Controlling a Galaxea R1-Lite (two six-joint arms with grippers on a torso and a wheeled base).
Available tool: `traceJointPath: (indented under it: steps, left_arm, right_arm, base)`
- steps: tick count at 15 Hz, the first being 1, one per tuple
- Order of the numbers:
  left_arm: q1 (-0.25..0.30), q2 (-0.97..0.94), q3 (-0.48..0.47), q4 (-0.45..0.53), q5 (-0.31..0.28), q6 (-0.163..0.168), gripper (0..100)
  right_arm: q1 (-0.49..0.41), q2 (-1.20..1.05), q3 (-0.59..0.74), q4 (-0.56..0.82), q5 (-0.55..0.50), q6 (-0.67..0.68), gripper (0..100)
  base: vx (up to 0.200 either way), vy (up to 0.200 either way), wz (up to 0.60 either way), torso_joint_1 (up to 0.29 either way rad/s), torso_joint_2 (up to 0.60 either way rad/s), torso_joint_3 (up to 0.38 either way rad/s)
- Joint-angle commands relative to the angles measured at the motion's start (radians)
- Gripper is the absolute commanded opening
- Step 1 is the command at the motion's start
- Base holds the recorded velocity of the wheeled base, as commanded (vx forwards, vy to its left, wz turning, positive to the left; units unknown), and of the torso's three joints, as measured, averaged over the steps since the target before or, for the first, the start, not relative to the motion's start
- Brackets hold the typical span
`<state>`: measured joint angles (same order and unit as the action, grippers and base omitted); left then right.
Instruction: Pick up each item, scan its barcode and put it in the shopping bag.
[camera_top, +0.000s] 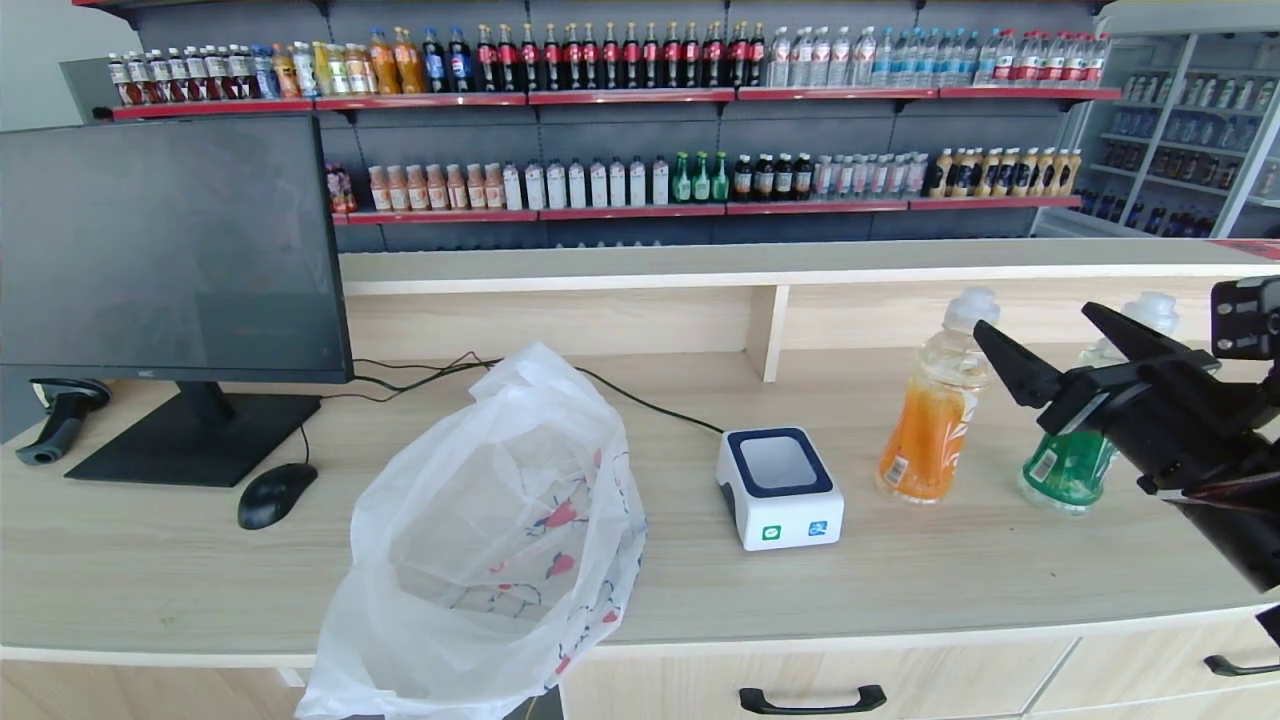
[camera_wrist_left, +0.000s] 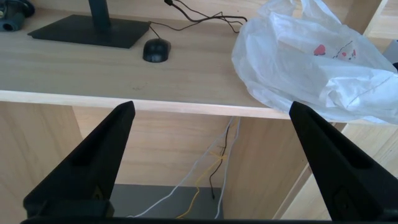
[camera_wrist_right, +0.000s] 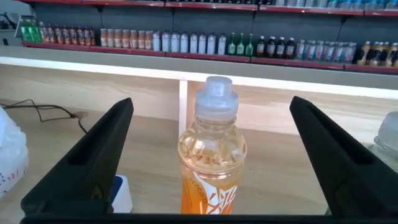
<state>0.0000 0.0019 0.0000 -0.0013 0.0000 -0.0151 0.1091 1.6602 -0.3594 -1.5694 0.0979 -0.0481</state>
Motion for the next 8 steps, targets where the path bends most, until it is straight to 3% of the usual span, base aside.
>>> traceJointPath:
  steps: [1, 8]
  left_arm:
    - [0.000, 0.000, 0.000, 0.000, 0.000, 0.000, 100]
    - [0.000, 0.000, 0.000, 0.000, 0.002, 0.000, 100]
  right_arm:
    - [0.001, -0.002, 0.045, -0.001, 0.000, 0.004, 100]
    - [0.032, -0.008, 0.161, -0.001, 0.003, 0.004, 100]
  base:
    - [0.000, 0.000, 0.00, 0.000, 0.00, 0.000]
    - [0.000, 0.000, 0.00, 0.000, 0.00, 0.000]
